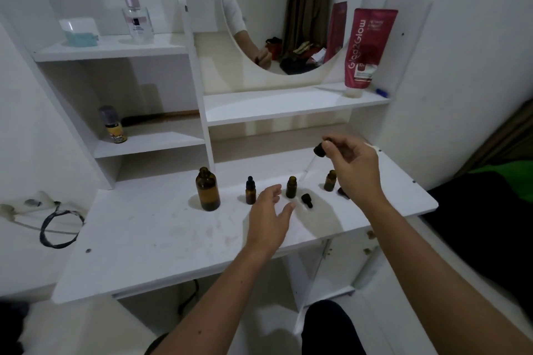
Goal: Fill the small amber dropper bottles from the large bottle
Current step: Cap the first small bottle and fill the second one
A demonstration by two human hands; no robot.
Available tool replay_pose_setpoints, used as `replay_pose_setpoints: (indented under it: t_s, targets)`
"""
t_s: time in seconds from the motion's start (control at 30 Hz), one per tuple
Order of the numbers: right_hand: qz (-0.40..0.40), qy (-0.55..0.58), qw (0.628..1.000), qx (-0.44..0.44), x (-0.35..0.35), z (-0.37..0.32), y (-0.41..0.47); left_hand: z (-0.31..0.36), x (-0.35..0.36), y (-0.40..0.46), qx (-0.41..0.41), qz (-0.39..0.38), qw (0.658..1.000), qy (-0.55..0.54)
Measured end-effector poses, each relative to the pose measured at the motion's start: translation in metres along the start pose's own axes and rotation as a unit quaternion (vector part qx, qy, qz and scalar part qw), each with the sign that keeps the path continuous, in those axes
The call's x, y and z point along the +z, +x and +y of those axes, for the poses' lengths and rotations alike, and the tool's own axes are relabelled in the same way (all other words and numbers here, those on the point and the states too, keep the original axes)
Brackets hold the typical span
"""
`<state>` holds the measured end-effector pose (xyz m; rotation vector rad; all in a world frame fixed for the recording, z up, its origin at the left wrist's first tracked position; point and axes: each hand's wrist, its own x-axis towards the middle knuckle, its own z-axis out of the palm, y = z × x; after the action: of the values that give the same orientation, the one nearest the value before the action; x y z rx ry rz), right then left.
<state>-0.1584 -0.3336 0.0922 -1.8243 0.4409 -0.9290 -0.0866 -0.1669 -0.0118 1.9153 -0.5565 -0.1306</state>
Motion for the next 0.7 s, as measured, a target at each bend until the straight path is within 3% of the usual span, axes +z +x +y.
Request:
replay_pose_setpoints:
  t_s: [0.23, 0.7]
  targets:
    - [-0.001, 0.034, 0.999, 0.000, 0.012, 0.015, 0.012, 0.002, 0.015, 0.026, 0.000, 0.003, 1.000, -0.002]
    - [-0.092, -0.002, 0.994, -0.062, 0.034, 0.041, 0.012, -0.013, 0.022, 0.037, 0.047, 0.021, 0.999, 0.014]
